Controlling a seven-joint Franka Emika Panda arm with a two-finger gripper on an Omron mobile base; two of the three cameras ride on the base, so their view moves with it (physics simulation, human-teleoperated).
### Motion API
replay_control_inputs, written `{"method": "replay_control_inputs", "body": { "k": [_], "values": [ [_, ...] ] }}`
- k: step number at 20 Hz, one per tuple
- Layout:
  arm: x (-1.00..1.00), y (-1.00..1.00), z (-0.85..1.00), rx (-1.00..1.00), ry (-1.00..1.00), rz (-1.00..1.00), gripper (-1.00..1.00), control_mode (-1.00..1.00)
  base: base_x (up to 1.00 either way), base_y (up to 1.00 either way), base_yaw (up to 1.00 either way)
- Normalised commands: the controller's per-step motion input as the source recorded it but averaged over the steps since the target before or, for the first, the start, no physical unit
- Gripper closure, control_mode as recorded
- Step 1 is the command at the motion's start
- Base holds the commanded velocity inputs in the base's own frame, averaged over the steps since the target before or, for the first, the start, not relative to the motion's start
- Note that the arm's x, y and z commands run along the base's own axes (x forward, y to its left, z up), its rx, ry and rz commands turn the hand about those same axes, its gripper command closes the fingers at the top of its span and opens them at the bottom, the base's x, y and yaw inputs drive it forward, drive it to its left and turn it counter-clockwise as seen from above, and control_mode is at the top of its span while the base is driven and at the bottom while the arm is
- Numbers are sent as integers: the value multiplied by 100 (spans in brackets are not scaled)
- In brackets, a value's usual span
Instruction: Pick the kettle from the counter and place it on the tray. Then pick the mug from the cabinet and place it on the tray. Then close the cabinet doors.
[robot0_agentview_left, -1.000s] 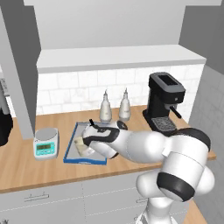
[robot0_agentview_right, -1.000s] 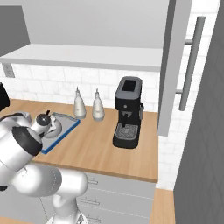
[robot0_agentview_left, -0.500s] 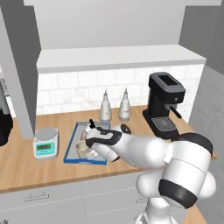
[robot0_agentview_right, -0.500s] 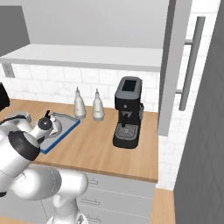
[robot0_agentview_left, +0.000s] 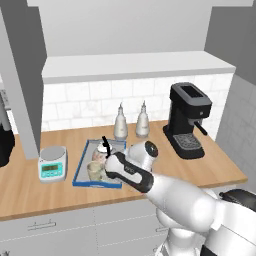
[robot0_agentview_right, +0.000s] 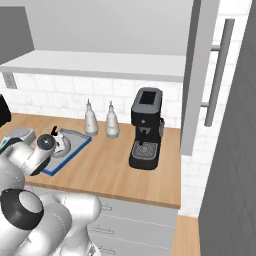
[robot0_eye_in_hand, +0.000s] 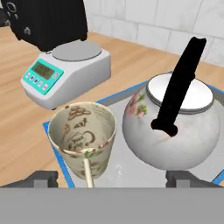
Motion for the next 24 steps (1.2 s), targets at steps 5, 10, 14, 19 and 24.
{"method": "replay_control_inputs", "body": {
  "k": [5, 10, 14, 19, 24],
  "values": [
    [6, 18, 50, -16, 49, -36, -100, -100, 0, 0, 0],
    [1, 24, 3, -6, 2, 0, 100, -100, 0, 0, 0],
    [0, 23, -1, -14, 0, 1, 100, -100, 0, 0, 0],
    [-28, 43, -3, -12, -2, 0, 100, -100, 0, 0, 0],
    [-31, 48, 16, -10, -20, 0, 100, -100, 0, 0, 0]
  ]
}}
